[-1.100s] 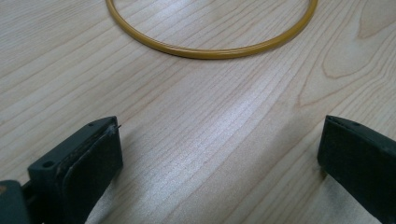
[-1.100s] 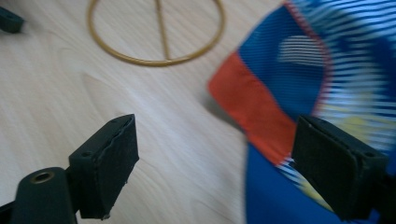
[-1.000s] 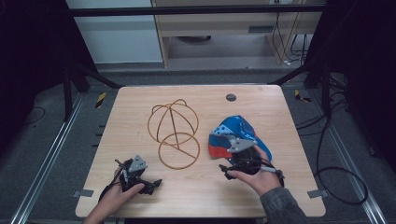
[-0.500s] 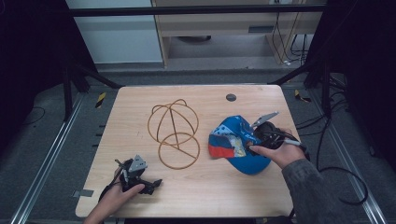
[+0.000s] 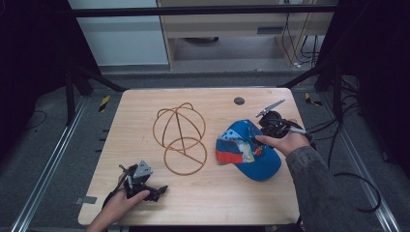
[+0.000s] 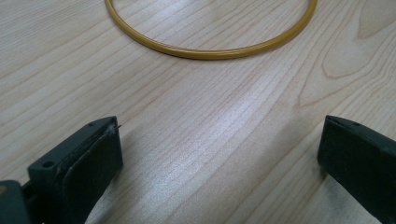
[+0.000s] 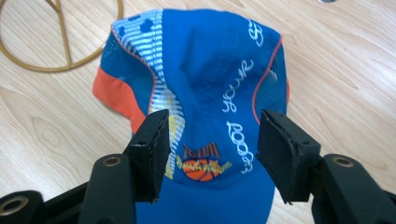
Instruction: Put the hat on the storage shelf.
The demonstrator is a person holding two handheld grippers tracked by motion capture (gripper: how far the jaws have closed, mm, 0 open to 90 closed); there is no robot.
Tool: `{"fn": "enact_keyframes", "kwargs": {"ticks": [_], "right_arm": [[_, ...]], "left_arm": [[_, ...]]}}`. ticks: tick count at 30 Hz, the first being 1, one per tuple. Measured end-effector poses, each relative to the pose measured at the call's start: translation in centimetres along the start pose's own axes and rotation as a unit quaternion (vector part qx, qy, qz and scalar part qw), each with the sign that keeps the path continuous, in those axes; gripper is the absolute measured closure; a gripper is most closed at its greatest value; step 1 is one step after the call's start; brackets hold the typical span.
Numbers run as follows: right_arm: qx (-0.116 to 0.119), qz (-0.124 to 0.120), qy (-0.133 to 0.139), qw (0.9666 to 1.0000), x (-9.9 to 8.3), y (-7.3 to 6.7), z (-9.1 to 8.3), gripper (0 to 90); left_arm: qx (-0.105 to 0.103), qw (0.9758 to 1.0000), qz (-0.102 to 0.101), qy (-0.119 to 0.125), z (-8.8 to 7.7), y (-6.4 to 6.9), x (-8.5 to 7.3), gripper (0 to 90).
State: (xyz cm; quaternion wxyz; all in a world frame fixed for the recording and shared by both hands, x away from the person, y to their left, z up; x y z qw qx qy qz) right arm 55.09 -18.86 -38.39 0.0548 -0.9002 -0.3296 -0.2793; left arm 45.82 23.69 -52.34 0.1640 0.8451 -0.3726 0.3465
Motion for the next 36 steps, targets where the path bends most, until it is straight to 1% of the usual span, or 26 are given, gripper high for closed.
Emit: {"fn": "enact_keyframes", "kwargs": {"ticks": [1,3,5,7,8,9,10,11,14,15,18,21,23,24,26,27,28,30,31,32,34,36], "right_arm": [[0.008,0.006,0.006,0.9999,0.4,-0.1,0.1,43.3],[0.019,0.005,0.014,0.9997,0.7,-0.4,0.4,42.5],[0.020,0.001,0.014,0.9997,0.7,-0.4,0.6,42.4],[0.021,0.005,0.012,0.9997,1.1,-0.6,1.1,43.4],[0.018,0.004,0.009,0.9998,1.1,-0.6,1.4,44.2],[0.017,0.008,0.002,0.9998,1.2,-0.7,1.8,45.6],[0.016,0.006,0.004,0.9998,1.2,-0.7,2.0,45.7],[0.021,0.014,0.004,0.9997,1.1,-0.8,2.2,45.7],[0.021,0.015,-0.002,0.9997,0.9,-0.8,2.6,44.9],[0.022,0.022,-0.009,0.9995,0.5,-0.9,3.1,43.1],[0.025,0.026,-0.012,0.9993,0.2,-0.9,3.5,43.1],[0.024,0.026,-0.023,0.9991,0.0,-0.9,3.9,44.5],[0.023,0.025,-0.025,0.9991,-0.2,-0.8,4.2,47.6],[0.023,0.025,-0.025,0.9991,-0.2,-0.8,4.2,47.6],[0.026,0.028,-0.034,0.9987,-0.3,-0.9,4.5,48.8],[0.024,0.026,-0.037,0.9987,-0.4,-0.9,4.7,51.2],[0.024,0.026,-0.037,0.9987,-0.4,-0.9,4.7,51.2],[0.024,0.024,-0.044,0.9985,-0.4,-1.0,5.0,55.8],[0.024,0.024,-0.044,0.9985,-0.4,-1.0,5.0,55.8],[0.026,0.018,-0.045,0.9985,-0.4,-1.0,5.1,59.4],[0.030,0.023,-0.052,0.9979,-0.4,-1.0,5.2,67.7],[0.035,0.019,-0.053,0.9978,-0.5,-0.9,5.4,78.1]], "left_arm": [[0.000,1.0000,0.000,0.001,0.0,0.0,0.0,0.0],[0.000,1.0000,-0.001,0.002,0.0,0.0,0.0,0.0],[0.000,1.0000,-0.001,0.002,0.0,0.0,0.0,0.0],[0.000,1.0000,-0.001,0.002,0.0,0.0,0.0,0.0],[0.000,1.0000,-0.001,0.002,0.0,0.0,0.0,0.0],[-0.001,1.0000,-0.001,0.002,0.0,0.0,0.0,0.0],[-0.001,1.0000,-0.001,0.002,0.0,0.0,0.0,0.0],[-0.001,1.0000,-0.001,0.002,0.0,0.0,0.0,0.0],[-0.001,1.0000,-0.001,0.002,0.0,0.0,0.0,0.0],[-0.001,1.0000,0.000,0.001,0.0,0.0,0.0,0.0],[-0.001,1.0000,0.001,0.000,0.0,0.0,0.0,0.0],[-0.001,1.0000,0.001,0.000,0.0,0.0,0.0,0.0],[-0.001,1.0000,0.001,0.000,0.0,0.0,0.0,0.0],[-0.001,1.0000,0.001,0.000,0.0,0.0,0.0,0.0],[-0.001,1.0000,0.001,0.000,0.0,0.0,0.0,0.0],[-0.001,1.0000,0.001,0.000,0.0,0.0,0.0,0.0],[-0.001,1.0000,0.001,0.000,0.0,0.0,0.0,0.0],[-0.001,1.0000,0.001,0.000,0.0,0.0,0.0,0.0],[-0.001,1.0000,0.001,0.000,0.0,0.0,0.0,0.0],[-0.001,1.0000,0.001,0.000,0.0,0.0,0.0,0.0],[-0.001,1.0000,0.001,0.000,0.0,0.0,0.0,0.0],[-0.001,1.0000,0.001,0.000,0.0,0.0,0.0,0.0]]}}
Point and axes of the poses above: each handheld gripper's, and its own axes: z roughly forward along the jaws, x roughly out of its top, y roughly to its right, the point moved 2 cm from there along z, roughly forward along the jaws, and after that the axes turned 3 degrees about -x, right-handed, at the moved point
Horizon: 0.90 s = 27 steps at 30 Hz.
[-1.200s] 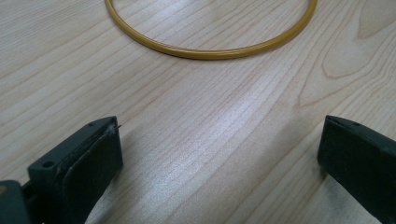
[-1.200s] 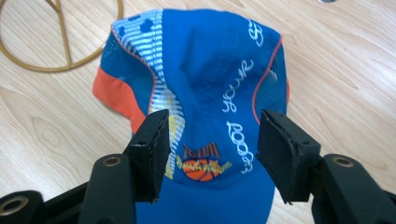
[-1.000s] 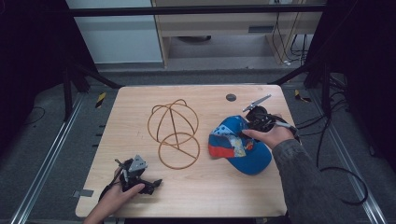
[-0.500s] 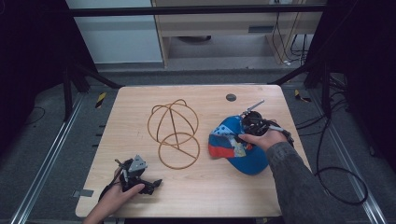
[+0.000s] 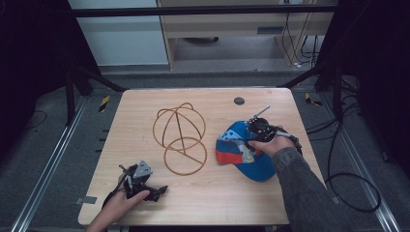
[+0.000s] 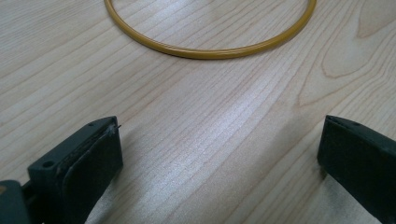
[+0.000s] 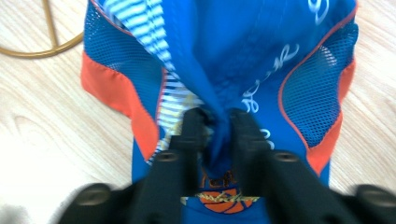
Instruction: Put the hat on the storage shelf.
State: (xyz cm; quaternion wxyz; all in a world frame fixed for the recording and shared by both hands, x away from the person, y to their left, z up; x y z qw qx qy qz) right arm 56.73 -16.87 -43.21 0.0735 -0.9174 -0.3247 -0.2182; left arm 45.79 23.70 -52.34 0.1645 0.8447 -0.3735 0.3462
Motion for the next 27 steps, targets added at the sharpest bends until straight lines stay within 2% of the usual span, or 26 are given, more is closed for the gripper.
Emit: {"fn": "enact_keyframes", "kwargs": {"ticks": [1,4,13,17,20,21,23,25,26,27], "right_arm": [[0.000,0.000,0.000,1.0000,0.0,0.0,0.0,78.1],[0.018,-0.001,0.001,0.9998,0.1,0.0,0.0,89.3],[0.029,-0.001,0.010,0.9995,-0.1,0.3,-1.0,90.0],[0.030,-0.007,0.027,0.9992,0.6,0.4,-2.9,90.0],[0.029,-0.012,0.031,0.9990,0.9,0.3,-3.7,90.0],[0.030,-0.013,0.039,0.9987,1.2,0.2,-4.5,90.0],[0.029,-0.014,0.043,0.9986,1.3,0.3,-4.8,90.0],[0.028,-0.018,0.061,0.9976,1.8,0.1,-6.3,90.0],[0.028,-0.018,0.061,0.9976,1.8,0.1,-6.3,90.0],[0.023,-0.025,0.065,0.9973,2.0,0.0,-7.0,90.0]], "left_arm": [[0.000,1.0000,0.000,0.000,0.0,0.0,0.0,0.0],[0.000,1.0000,0.000,0.000,0.0,0.0,0.0,0.0],[0.001,1.0000,-0.002,0.002,0.0,0.0,0.0,0.0],[0.000,1.0000,-0.002,0.002,0.0,0.0,0.0,0.0],[0.000,1.0000,-0.002,0.003,0.0,0.0,0.0,0.0],[0.000,1.0000,-0.002,0.003,0.0,0.0,0.0,0.0],[0.000,1.0000,-0.001,0.003,0.0,0.0,0.0,0.0],[0.000,1.0000,0.000,0.003,0.0,0.0,0.0,0.0],[0.000,1.0000,0.000,0.003,0.0,0.0,0.0,0.0],[0.000,1.0000,0.000,0.003,0.0,0.0,0.0,0.0]]}}
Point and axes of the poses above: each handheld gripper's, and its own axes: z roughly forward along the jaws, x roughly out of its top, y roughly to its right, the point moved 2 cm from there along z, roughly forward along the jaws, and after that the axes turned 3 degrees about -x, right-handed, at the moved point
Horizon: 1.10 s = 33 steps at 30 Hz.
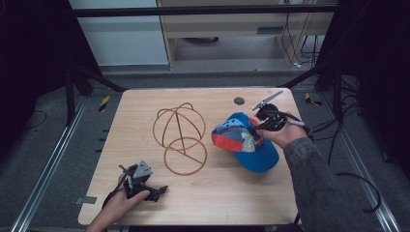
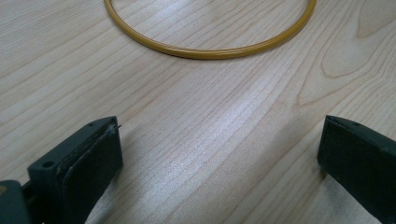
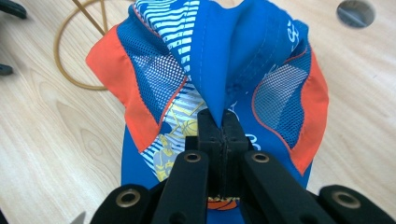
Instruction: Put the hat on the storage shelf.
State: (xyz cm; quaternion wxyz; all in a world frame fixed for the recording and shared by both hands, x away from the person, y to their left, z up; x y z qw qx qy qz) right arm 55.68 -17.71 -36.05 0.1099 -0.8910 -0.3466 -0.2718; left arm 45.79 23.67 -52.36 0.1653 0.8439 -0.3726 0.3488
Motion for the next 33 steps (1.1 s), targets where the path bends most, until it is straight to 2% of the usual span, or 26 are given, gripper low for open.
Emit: {"fn": "enact_keyframes", "kwargs": {"ticks": [4,17,19,23,26,33], "right_arm": [[-0.004,-0.005,0.012,0.9999,0.6,-0.2,-1.4,90.0],[-0.008,-0.015,0.053,0.9984,1.9,-1.1,-4.2,90.0],[-0.011,-0.027,0.062,0.9977,2.3,-1.4,-5.0,90.0],[-0.014,-0.034,0.073,0.9967,2.6,-1.6,-5.9,90.0],[-0.019,-0.042,0.088,0.9950,2.9,-2.0,-7.2,90.0],[-0.028,-0.047,0.113,0.9920,3.1,-2.7,-8.8,90.0]], "left_arm": [[0.000,1.0000,0.000,0.000,0.0,0.0,0.0,0.0],[0.001,1.0000,-0.001,0.000,0.0,0.0,0.0,0.0],[0.001,1.0000,-0.001,0.000,0.0,0.0,0.0,0.0],[0.001,1.0000,-0.001,0.000,0.0,0.0,0.0,0.0],[0.001,1.0000,-0.001,0.000,0.0,0.0,0.0,0.0],[0.001,1.0000,-0.001,0.000,0.0,0.0,0.0,0.0]]}}
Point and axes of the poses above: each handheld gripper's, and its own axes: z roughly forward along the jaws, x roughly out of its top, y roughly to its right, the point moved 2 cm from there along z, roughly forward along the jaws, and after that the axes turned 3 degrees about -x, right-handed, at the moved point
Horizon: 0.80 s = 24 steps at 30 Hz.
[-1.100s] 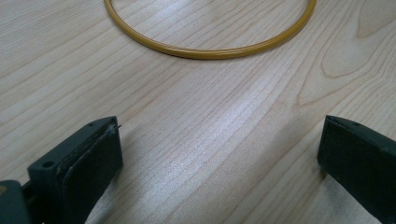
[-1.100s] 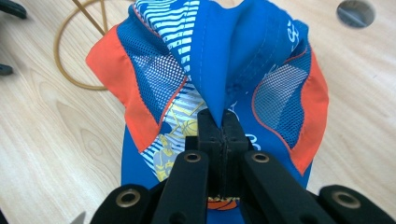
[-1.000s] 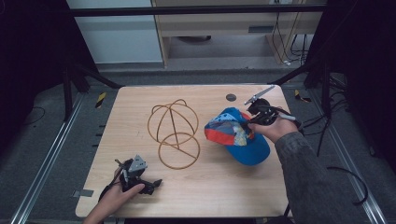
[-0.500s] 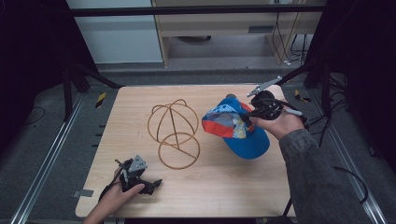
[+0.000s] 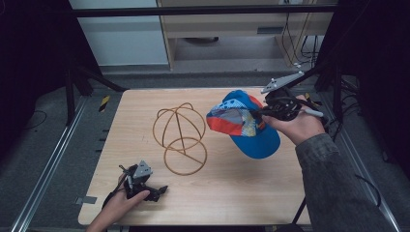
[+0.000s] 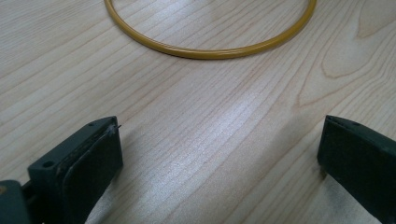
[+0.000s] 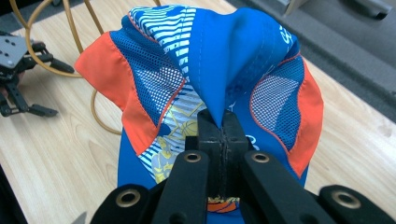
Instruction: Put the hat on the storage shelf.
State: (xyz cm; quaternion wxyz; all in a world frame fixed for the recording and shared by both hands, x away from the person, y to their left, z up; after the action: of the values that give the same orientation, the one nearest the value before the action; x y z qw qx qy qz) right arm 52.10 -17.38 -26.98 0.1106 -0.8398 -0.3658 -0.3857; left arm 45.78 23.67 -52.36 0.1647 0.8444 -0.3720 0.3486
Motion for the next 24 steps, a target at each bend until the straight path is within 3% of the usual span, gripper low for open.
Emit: {"fn": "enact_keyframes", "kwargs": {"ticks": [6,11,24], "right_arm": [[-0.004,0.003,0.024,0.9997,0.3,-0.3,-1.0,90.0],[-0.006,-0.006,0.051,0.9987,1.6,-0.8,-1.7,90.0],[0.001,-0.020,0.082,0.9964,4.3,-2.5,-1.0,90.0]], "left_arm": [[0.001,1.0000,0.000,0.000,0.0,0.0,0.0,0.0],[0.000,1.0000,0.000,0.000,0.0,0.0,0.0,0.0],[0.000,1.0000,0.000,-0.001,0.0,0.0,0.0,0.0]]}}
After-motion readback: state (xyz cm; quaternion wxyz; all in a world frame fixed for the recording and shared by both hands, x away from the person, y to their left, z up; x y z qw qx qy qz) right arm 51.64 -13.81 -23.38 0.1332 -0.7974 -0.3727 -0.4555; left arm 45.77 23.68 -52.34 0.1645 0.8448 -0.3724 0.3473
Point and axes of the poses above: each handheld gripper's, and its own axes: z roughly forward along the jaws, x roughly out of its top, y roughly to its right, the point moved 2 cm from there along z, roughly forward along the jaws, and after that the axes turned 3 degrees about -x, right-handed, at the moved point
